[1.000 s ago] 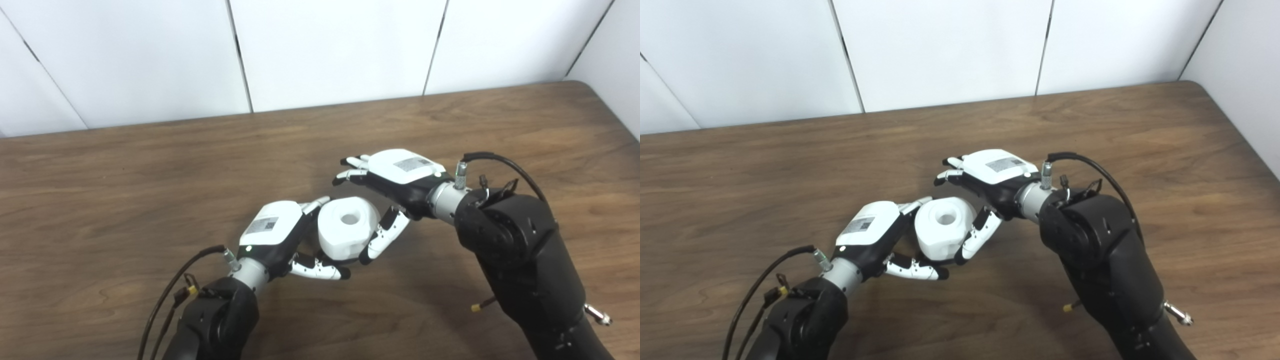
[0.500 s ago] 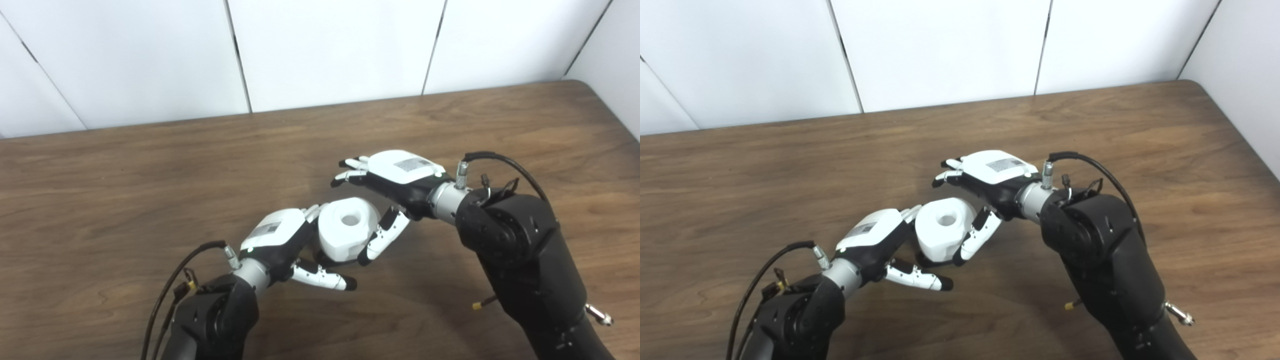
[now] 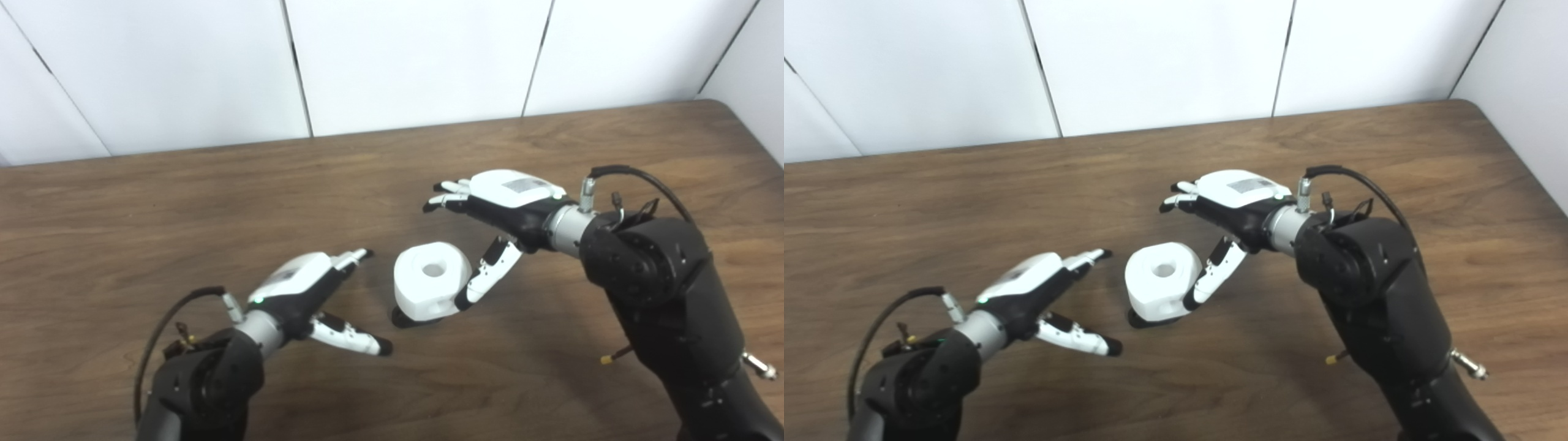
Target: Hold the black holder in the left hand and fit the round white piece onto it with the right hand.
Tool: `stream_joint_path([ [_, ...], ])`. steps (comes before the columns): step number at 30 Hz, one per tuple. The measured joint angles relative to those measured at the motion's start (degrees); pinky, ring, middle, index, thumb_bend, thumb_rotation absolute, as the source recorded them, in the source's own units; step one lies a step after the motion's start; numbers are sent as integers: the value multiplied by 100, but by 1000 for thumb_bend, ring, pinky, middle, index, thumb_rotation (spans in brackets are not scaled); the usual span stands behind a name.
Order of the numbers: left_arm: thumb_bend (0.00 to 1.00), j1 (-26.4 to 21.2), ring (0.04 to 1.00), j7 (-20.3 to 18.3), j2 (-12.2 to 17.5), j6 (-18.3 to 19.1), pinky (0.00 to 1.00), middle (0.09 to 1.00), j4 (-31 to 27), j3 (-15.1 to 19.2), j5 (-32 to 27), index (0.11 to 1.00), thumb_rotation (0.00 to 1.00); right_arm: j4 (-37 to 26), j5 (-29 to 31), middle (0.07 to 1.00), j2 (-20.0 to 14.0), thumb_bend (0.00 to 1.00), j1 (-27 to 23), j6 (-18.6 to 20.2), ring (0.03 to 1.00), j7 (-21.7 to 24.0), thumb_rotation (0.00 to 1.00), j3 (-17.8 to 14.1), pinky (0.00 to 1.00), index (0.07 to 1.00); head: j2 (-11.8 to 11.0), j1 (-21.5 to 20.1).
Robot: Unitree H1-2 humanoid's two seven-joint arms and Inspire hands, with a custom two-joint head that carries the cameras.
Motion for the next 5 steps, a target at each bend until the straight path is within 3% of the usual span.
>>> stream_joint_path([
  [3, 936, 16, 988, 38, -93, 2, 890, 996, -178, 235, 256, 1000, 355, -2, 329, 1000, -31, 1000, -106, 46, 1000, 4, 411, -310, 988, 951, 0, -9],
  [5, 911, 67, 990, 150, -253, 11, 861, 1000, -188, 448, 498, 1000, 340, -3, 572, 1000, -81, 1000, -133, 61, 1000, 4, 481, -550, 985, 949, 17, -26],
])
